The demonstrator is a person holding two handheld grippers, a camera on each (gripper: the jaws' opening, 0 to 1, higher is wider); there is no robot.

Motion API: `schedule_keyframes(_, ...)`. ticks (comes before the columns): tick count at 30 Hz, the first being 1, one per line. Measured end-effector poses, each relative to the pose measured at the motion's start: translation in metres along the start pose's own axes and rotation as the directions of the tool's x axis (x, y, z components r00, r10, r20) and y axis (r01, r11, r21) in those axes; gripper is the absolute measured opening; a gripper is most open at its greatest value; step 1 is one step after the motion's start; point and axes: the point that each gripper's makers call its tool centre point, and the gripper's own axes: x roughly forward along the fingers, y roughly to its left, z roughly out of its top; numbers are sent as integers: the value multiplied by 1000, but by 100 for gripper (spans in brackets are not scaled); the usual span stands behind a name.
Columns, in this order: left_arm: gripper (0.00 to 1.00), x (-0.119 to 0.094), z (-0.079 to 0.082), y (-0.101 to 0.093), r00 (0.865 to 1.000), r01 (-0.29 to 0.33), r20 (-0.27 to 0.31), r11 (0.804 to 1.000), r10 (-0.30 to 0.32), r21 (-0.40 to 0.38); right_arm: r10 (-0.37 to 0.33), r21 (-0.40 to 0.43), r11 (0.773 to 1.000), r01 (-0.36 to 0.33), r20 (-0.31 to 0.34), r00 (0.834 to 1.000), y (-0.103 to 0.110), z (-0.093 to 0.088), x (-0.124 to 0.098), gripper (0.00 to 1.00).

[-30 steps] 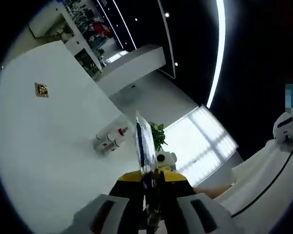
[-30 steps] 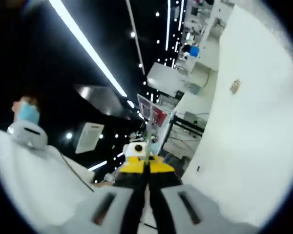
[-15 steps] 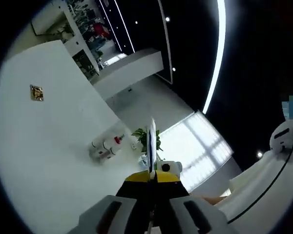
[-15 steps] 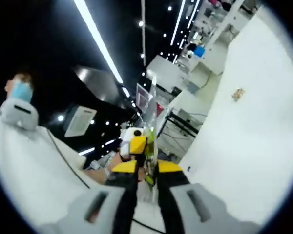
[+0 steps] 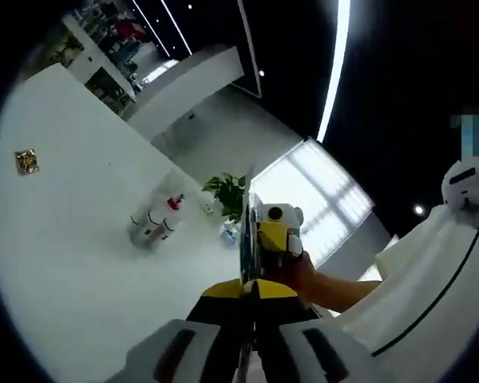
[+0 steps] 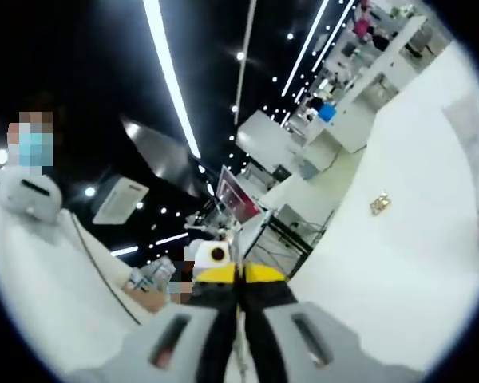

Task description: Arrange the skincare products in the storage area until every visible bottle or jar stands upright without overlapping.

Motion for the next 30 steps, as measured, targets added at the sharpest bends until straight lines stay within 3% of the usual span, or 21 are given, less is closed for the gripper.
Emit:
schedule_keyframes(3, 13, -7, 17, -3, 995, 44, 95, 995, -36, -90, 0, 10, 1000, 0, -33, 999, 1, -12, 1, 0)
schedule_keyframes(6, 3, -10, 13, 1, 997, 43, 64, 995, -37, -86, -15, 35, 999, 16, -43, 999, -3, -17, 2, 0)
schedule_keyframes(9, 2, -9, 16, 0, 996, 35, 81, 995, -27, -93, -7, 33, 999, 7, -4, 1000, -4, -14, 3, 0)
schedule_keyframes(11, 2, -11, 18, 0, 995, 37, 92, 993, -27, -109, 22, 106, 994, -24, 14, 1000, -3, -17, 6, 8)
schedule_keyframes(12, 1, -13, 20, 3, 994, 27, 107, 993, -15, -114, 13, 137, 991, -11, -18, 1000, -5, -25, 7, 17)
schedule_keyframes(13, 1, -15, 29, 4, 985, 36, 169, 989, -12, -141, -6, 127, 992, 15, -72, 997, -10, -38, 9, 25)
schedule_keyframes(15, 1, -22, 40, 9, 969, 58, 245, 981, -11, -186, 16, 88, 996, -2, -161, 987, -8, -58, 11, 18)
schedule_keyframes(16, 1, -23, 42, 11, 966, 61, 257, 977, -7, -205, 16, 91, 996, 1, -182, 983, -8, -64, 12, 13)
schedule_keyframes(19, 2, -25, 44, 15, 968, 35, 251, 978, 18, -205, 7, 103, 995, 11, -176, 984, -7, -65, 16, 1)
schedule_keyframes(23, 3, -24, 46, 18, 966, 23, 254, 975, 34, -219, 25, 142, 990, -6, -133, 991, -10, -60, 17, 0)
schedule_keyframes(25, 5, -24, 30, 19, 985, 5, 168, 976, 32, -217, 26, 175, 984, -18, -46, 999, -12, -46, 17, 0)
schedule_keyframes(26, 8, -24, 24, 22, 988, -21, 147, 982, 49, -189, 26, 189, 982, -22, -19, 999, -14, -40, 17, 0)
schedule_keyframes(28, 9, -24, 13, 21, 993, -28, 110, 981, 50, -191, 15, 198, 980, -10, -20, 1000, -20, -36, 14, 0)
schedule_keyframes(30, 4, -23, 11, 18, 991, -12, 129, 977, 40, -211, 6, 194, 981, 3, -47, 999, -22, -36, 15, 0)
